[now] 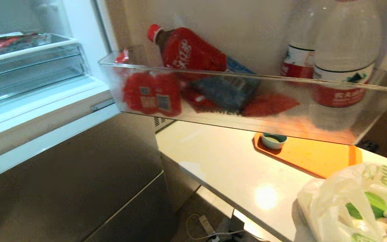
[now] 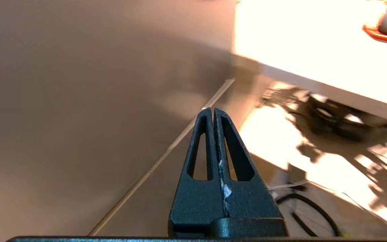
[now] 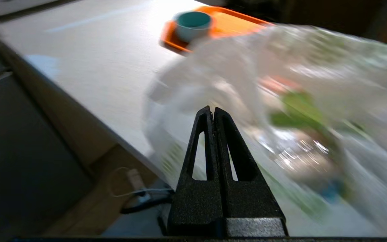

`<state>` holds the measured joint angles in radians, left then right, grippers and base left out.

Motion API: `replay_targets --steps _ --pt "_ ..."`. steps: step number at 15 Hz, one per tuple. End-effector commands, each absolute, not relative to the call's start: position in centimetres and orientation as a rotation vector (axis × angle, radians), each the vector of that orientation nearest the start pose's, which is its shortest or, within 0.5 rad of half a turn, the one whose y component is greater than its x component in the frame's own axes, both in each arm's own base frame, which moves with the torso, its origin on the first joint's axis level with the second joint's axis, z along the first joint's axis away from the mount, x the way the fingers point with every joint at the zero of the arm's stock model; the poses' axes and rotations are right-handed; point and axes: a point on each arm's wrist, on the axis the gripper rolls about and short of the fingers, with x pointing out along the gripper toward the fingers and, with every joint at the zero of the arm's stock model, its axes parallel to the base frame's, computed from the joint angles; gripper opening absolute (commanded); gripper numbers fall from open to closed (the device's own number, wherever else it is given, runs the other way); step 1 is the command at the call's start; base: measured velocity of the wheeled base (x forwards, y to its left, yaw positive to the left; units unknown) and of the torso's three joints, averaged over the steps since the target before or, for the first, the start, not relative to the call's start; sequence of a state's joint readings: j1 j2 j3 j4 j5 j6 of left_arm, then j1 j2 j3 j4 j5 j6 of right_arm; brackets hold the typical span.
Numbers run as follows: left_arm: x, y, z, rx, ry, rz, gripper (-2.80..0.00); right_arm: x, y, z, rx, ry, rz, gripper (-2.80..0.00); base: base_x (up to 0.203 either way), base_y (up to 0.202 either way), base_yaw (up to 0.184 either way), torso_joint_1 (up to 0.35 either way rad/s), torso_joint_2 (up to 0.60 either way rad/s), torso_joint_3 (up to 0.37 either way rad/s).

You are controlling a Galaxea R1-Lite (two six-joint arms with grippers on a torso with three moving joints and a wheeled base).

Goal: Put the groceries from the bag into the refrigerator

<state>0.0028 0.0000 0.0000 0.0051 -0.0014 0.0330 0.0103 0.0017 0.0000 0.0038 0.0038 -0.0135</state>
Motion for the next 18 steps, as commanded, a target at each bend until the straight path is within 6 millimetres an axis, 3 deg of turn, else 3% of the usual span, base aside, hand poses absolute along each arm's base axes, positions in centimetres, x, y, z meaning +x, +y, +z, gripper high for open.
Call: replay_targets --steps 1,11,14,16,18 --pt "-2.3 0.0 7.5 0.034 0.006 0.001 -2.80 -2.3 0.0 7.5 -0.015 0.006 0.015 -2.80 0.001 0.006 -0.182 0.002 0.00 0.002" --pt "-2.3 0.0 7.5 0.032 0.006 0.000 -2.80 -2.3 0.0 7.5 -0.029 0.006 0.019 -2.80 0.000 0.008 -0.170 0.002 0.00 0.002" --pt "-2.3 0.0 7.5 0.032 0.006 0.001 -2.80 -2.3 0.0 7.7 -0.060 0.005 0.008 -2.80 0.000 -0.002 -0.033 0.004 0.00 0.001" --pt "-2.3 0.0 7.5 0.032 0.006 0.001 -2.80 -2.3 0.0 9.3 -0.054 0.049 -0.010 -2.80 0.000 0.000 0.000 0.000 0.00 0.000" --pt "-2.3 0.0 7.5 0.032 0.006 0.001 -2.80 -0.9 -0.1 12.2 0.028 0.180 -0.033 -2.80 0.000 0.000 0.000 0.000 0.00 0.000"
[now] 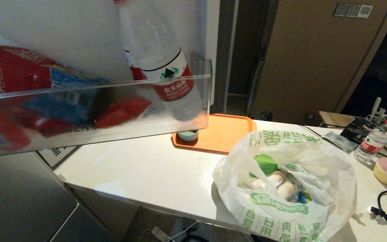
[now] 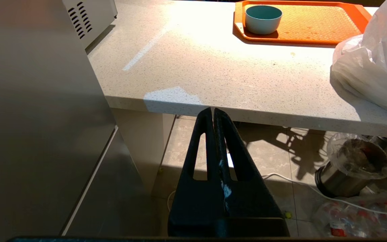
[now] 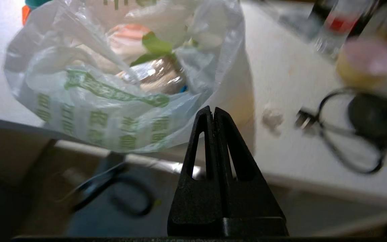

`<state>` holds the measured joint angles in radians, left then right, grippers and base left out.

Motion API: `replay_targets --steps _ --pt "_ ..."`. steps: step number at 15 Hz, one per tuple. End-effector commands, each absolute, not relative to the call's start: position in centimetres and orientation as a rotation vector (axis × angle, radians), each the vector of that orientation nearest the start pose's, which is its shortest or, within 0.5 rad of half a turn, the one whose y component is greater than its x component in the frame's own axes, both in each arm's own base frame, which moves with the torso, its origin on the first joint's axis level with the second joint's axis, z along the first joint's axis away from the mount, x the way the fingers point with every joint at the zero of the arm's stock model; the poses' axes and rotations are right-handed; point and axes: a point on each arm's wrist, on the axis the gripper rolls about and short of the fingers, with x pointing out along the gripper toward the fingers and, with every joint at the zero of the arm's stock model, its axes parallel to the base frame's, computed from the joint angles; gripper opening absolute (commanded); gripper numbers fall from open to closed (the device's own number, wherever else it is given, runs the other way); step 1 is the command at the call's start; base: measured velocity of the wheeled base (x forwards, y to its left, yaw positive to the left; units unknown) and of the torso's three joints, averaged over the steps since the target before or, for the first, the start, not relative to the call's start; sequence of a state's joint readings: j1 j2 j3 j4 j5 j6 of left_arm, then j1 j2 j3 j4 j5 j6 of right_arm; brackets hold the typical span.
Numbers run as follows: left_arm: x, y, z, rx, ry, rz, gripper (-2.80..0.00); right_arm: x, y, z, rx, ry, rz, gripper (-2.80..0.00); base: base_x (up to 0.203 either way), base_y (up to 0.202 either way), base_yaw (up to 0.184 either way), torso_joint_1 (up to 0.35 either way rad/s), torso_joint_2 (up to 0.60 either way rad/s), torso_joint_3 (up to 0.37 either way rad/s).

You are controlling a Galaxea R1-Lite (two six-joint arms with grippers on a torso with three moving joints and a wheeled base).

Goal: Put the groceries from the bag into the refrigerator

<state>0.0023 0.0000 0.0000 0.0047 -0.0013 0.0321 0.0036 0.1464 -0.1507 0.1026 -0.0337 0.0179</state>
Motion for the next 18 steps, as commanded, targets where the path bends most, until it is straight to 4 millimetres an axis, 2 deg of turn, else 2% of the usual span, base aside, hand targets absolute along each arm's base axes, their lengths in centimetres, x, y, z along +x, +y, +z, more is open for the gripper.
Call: replay_targets --steps 1,4,7,11,13,15,16,18 --pt "-2.3 0.0 7.5 0.032 0.006 0.000 -2.80 0.7 -0.1 13.5 0.077 0.275 -0.050 -2.80 0.000 0.000 0.000 0.000 0.00 0.000" --pt "-2.3 0.0 7.5 0.032 0.006 0.000 -2.80 6.1 -0.1 15.8 0.206 0.520 -0.112 -2.80 0.000 0.000 0.000 0.000 0.00 0.000" --pt "-2.3 0.0 7.5 0.033 0.006 0.001 -2.80 11.6 -0.1 16.2 0.306 0.641 -0.126 -2.80 0.000 0.000 0.000 0.000 0.00 0.000" --pt "-2.3 0.0 7.5 0.032 0.007 0.001 -2.80 19.9 0.4 14.2 0.303 0.662 0.001 -2.80 0.000 0.000 0.000 0.000 0.00 0.000" --pt "-2.3 0.0 7.5 0.032 0.006 0.001 -2.80 23.6 1.7 13.4 0.288 0.645 0.108 -2.80 0.000 0.000 0.000 0.000 0.00 0.000" --pt "-2.3 0.0 7.5 0.032 0.006 0.001 -2.80 26.3 3.5 13.8 0.294 0.605 0.196 -2.80 0.000 0.000 0.000 0.000 0.00 0.000" --pt "-2.3 0.0 7.5 0.032 0.006 0.001 -2.80 26.8 4.4 13.5 0.297 0.613 0.226 -2.80 0.000 0.000 0.000 0.000 0.00 0.000" --pt "-2.3 0.0 7.5 0.032 0.006 0.001 -2.80 27.3 4.9 12.5 0.295 0.650 0.230 -2.80 0.000 0.000 0.000 0.000 0.00 0.000"
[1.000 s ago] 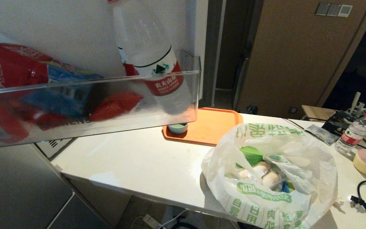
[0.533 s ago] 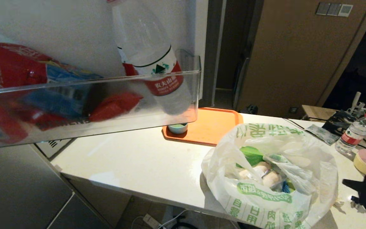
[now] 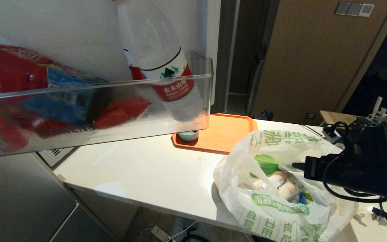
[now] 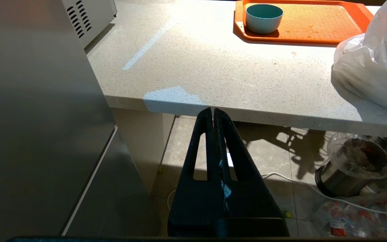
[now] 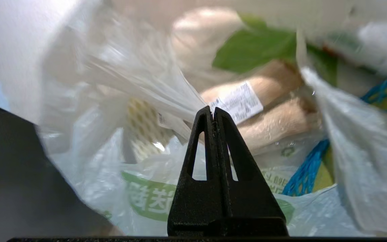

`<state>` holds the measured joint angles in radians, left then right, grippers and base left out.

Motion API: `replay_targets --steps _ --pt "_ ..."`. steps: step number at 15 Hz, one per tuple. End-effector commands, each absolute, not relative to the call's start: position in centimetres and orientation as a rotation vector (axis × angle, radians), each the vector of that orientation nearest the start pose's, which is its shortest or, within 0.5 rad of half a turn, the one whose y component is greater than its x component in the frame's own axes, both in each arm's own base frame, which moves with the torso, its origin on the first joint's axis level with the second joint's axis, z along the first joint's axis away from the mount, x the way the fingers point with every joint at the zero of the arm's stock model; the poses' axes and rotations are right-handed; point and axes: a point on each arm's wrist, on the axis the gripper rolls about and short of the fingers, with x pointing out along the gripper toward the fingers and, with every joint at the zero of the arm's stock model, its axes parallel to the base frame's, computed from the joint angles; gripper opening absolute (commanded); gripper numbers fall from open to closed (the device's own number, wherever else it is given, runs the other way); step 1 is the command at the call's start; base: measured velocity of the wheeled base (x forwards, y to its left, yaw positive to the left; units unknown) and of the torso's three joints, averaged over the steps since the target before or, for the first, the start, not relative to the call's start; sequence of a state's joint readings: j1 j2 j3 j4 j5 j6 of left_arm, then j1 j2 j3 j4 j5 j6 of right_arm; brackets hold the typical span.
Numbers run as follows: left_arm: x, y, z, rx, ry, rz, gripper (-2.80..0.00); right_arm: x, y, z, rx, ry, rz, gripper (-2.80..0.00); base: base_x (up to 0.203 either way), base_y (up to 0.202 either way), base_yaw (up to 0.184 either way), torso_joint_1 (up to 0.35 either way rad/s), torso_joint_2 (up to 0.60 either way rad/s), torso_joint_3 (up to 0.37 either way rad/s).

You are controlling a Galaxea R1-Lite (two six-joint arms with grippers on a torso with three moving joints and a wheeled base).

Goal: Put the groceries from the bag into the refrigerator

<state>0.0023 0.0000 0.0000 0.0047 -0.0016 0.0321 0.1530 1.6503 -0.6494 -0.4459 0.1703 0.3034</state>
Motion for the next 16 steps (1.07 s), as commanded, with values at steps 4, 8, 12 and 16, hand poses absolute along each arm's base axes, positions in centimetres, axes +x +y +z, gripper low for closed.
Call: replay_targets --steps 4,8,12,16 --pt "-2.3 0.0 7.5 0.032 0.006 0.001 -2.80 28.7 4.8 11.6 0.301 0.674 0.186 -2.80 0.000 0.000 0.000 0.000 0.00 0.000" --pt "-2.3 0.0 7.5 0.032 0.006 0.001 -2.80 31.6 4.7 9.8 0.348 0.716 0.137 -2.80 0.000 0.000 0.000 0.000 0.00 0.000" --pt "-2.3 0.0 7.5 0.032 0.006 0.001 -2.80 35.0 5.1 9.0 0.390 0.705 0.126 -2.80 0.000 0.000 0.000 0.000 0.00 0.000" --pt "-2.3 0.0 7.5 0.032 0.006 0.000 -2.80 36.6 5.2 7.0 0.399 0.756 0.114 -2.80 0.000 0.000 0.000 0.000 0.00 0.000"
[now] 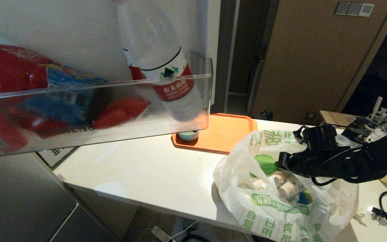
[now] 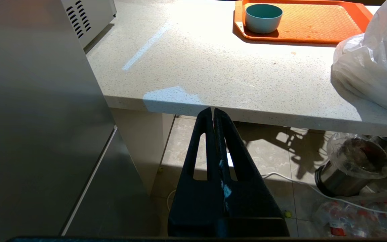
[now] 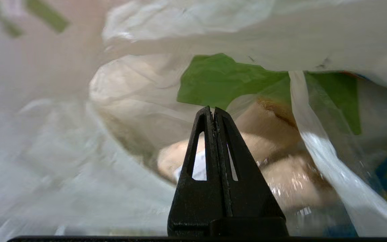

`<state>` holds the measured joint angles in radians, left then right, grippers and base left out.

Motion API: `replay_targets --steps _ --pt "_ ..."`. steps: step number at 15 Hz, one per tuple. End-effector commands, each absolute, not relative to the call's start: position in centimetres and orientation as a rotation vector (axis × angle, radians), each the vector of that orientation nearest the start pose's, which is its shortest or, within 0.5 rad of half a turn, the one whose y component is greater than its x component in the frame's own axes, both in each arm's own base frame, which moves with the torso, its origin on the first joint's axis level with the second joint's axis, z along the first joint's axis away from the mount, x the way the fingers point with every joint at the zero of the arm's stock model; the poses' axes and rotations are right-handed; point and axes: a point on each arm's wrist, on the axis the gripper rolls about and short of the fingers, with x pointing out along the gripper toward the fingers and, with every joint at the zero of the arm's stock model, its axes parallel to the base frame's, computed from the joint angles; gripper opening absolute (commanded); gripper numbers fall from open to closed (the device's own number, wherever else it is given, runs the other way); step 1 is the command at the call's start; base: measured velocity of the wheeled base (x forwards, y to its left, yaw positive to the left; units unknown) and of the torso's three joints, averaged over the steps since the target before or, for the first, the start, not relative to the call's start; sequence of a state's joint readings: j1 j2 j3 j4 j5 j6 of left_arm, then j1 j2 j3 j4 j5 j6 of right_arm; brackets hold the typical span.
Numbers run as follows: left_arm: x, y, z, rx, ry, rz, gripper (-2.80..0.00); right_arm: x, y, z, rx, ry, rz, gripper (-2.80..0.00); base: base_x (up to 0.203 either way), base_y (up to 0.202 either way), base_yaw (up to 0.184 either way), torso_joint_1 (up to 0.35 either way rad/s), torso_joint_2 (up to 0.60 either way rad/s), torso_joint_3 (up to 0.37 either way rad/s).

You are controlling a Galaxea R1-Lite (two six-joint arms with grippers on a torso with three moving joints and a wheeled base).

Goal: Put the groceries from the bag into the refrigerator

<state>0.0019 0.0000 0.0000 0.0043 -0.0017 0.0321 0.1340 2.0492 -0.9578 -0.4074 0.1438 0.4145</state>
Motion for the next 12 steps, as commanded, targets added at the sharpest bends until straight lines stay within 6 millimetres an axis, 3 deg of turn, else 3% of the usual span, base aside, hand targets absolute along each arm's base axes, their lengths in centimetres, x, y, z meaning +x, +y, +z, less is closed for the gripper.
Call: replay_targets --steps 1,7,12 --pt "-2.3 0.0 7.5 0.032 0.006 0.001 -2.80 37.3 5.3 6.6 0.403 0.759 0.121 -2.80 0.000 0.000 0.000 0.000 0.00 0.000" --pt "-2.3 0.0 7.5 0.033 0.006 0.002 -2.80 40.4 5.4 4.8 0.412 0.770 0.125 -2.80 0.000 0.000 0.000 0.000 0.00 0.000" --pt "-2.3 0.0 7.5 0.032 0.006 0.001 -2.80 42.5 2.2 4.2 0.439 0.795 0.034 -2.80 0.000 0.000 0.000 0.000 0.00 0.000"
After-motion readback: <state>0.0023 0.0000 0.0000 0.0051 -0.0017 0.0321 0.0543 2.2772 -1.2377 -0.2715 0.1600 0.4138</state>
